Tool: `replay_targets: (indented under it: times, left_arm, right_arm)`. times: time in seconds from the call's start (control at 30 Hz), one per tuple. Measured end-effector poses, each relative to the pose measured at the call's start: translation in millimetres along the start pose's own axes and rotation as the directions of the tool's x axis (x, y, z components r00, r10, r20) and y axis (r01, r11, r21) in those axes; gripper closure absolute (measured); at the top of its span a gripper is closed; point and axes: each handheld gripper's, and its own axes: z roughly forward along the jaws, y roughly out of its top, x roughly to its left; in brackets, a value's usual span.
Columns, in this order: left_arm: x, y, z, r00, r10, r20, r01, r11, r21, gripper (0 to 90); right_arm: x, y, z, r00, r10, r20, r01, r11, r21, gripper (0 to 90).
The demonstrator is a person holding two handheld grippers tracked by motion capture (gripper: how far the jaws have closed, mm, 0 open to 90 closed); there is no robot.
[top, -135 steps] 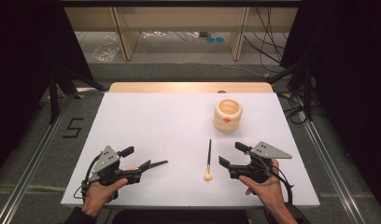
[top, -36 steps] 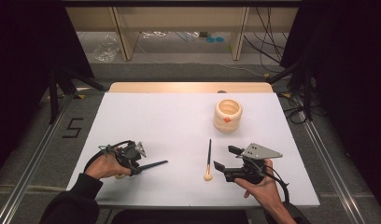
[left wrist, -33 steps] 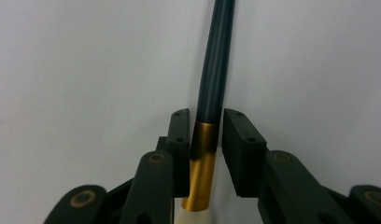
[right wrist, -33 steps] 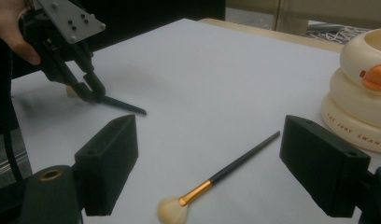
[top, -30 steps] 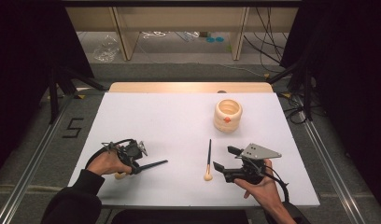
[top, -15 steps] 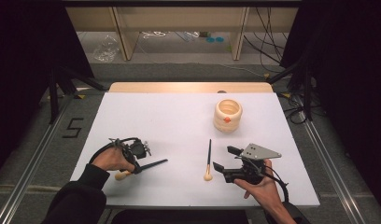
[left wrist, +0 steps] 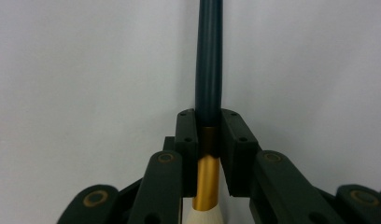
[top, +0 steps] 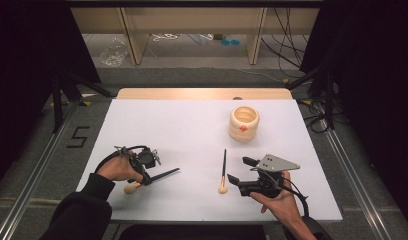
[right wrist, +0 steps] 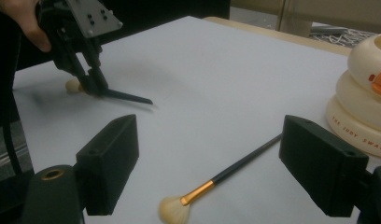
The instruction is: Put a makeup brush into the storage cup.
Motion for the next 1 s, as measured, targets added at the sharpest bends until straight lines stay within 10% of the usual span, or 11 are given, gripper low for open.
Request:
replay_targets:
  times: [0.43,0.73,0.9,1.0]
  left_arm:
    - [-5.0,-4.6,-22.1,0.9994,-0.025,0.023,0.027,0.9918,-0.125,77.9]
    - [-22.9,10.7,-41.2,0.9988,0.007,0.049,0.008,0.9568,-0.291,77.9]
    - [-27.2,17.1,-44.1,0.9982,0.028,0.054,-0.01,0.9527,-0.304,77.9]
    - [-32.9,24.2,-43.9,0.9973,0.049,0.054,-0.032,0.9578,-0.285,77.9]
  right_arm:
    - [9.8,3.7,5.8,0.9949,-0.1,-0.013,0.1,0.995,0.017,19.8]
    - [8.9,5.9,15.8,0.997,0.009,-0.077,-0.008,1.0,0.004,20.3]
    - [7.6,7.3,18.8,0.9959,0.016,-0.089,-0.016,1.0,0.006,21.6]
    - [14.5,13.7,22.0,0.9936,-0.086,-0.073,0.087,0.996,0.011,22.9]
